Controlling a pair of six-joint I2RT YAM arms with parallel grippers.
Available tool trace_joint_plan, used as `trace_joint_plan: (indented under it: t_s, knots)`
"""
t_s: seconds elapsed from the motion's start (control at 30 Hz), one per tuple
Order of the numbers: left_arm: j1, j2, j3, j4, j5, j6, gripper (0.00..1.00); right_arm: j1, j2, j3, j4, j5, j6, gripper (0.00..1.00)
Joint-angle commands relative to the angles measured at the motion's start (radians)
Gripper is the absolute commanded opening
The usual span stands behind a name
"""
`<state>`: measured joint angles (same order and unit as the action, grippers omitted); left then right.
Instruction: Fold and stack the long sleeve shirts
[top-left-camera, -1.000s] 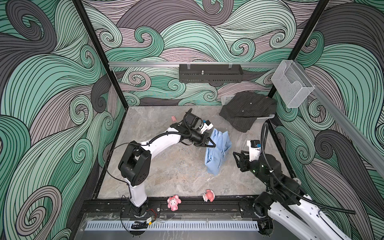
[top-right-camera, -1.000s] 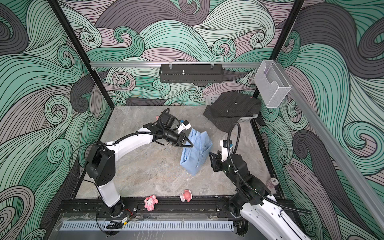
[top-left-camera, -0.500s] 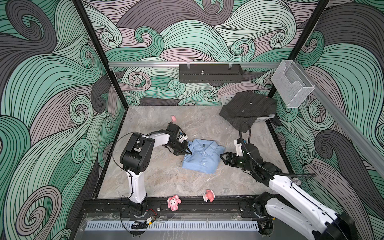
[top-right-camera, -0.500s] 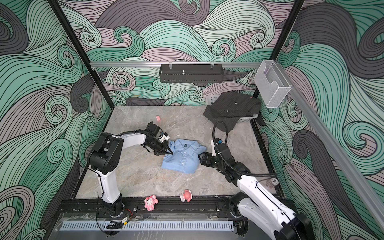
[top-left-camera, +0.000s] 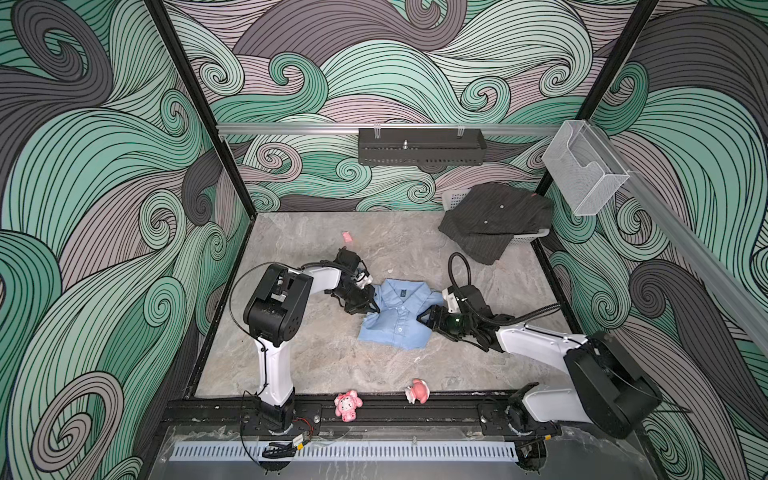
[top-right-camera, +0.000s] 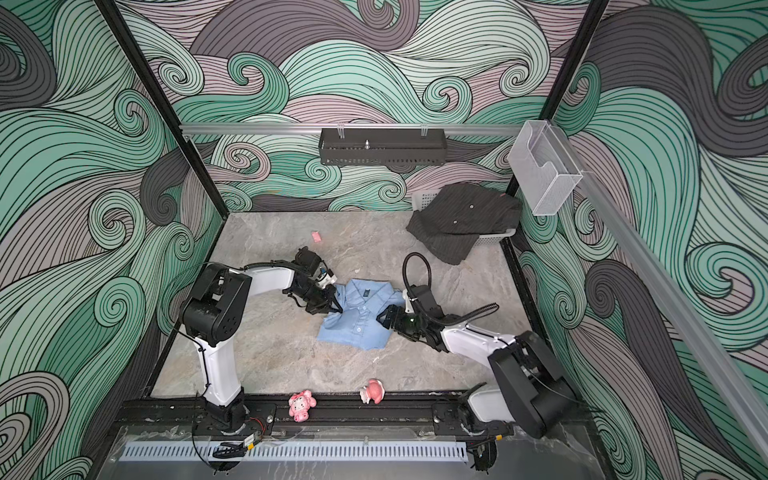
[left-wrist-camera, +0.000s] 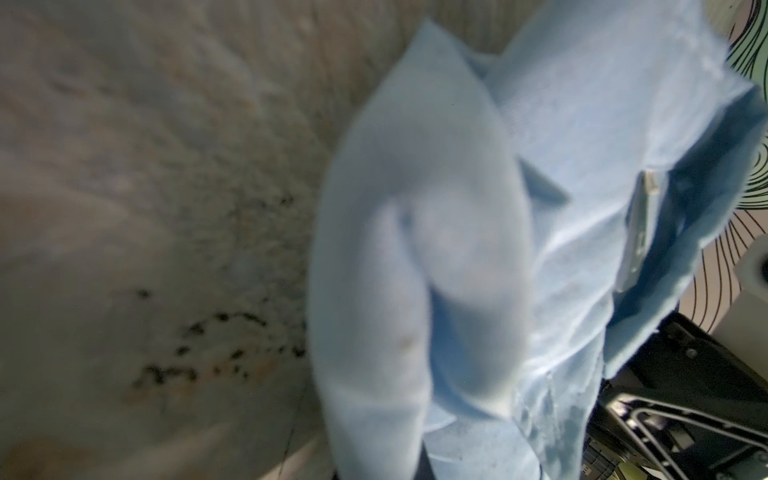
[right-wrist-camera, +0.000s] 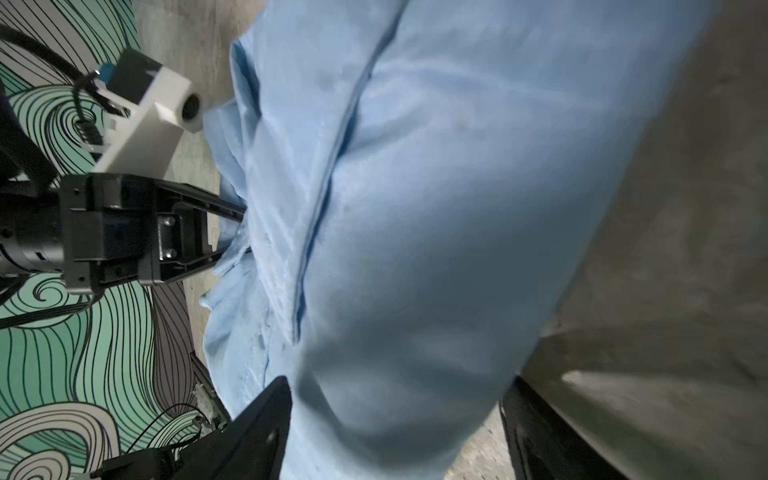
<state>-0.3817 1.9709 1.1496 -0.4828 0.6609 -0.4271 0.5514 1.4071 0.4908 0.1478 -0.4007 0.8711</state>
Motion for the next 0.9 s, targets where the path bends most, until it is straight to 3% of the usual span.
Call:
trace_joint_plan:
  t_s: [0.0, 0.17, 0.3, 0.43, 0.6, 0.73, 0.87]
  knots:
    - [0.002, 0.033, -0.027, -0.035, -0.123, -0.022, 0.0, 0.045, 0.023, 0.062, 0.116, -0.051, 0.029, 0.79]
    - [0.002, 0.021, -0.04, -0.025, -0.116, -0.025, 0.0, 0.14, -0.001, 0.287, -0.125, 0.001, -0.117, 0.78]
    - [0.002, 0.007, -0.044, -0.024, -0.11, -0.026, 0.0, 0.169, 0.019, 0.419, -0.338, 0.065, -0.144, 0.76]
    - [0.003, -0.005, -0.044, -0.025, -0.107, -0.028, 0.0, 0.17, 0.04, 0.446, -0.517, 0.166, -0.141, 0.77]
    - [0.004, -0.042, -0.057, -0.016, -0.107, -0.042, 0.0, 0.157, -0.022, 0.451, -0.719, 0.378, -0.188, 0.79]
    - [0.009, -0.096, -0.068, -0.008, -0.106, -0.053, 0.0, 0.093, -0.074, 0.445, -0.825, 0.437, -0.255, 0.81]
    - [0.015, -0.158, -0.064, -0.012, -0.099, -0.057, 0.22, -0.01, -0.127, 0.383, -0.805, 0.368, -0.313, 0.81]
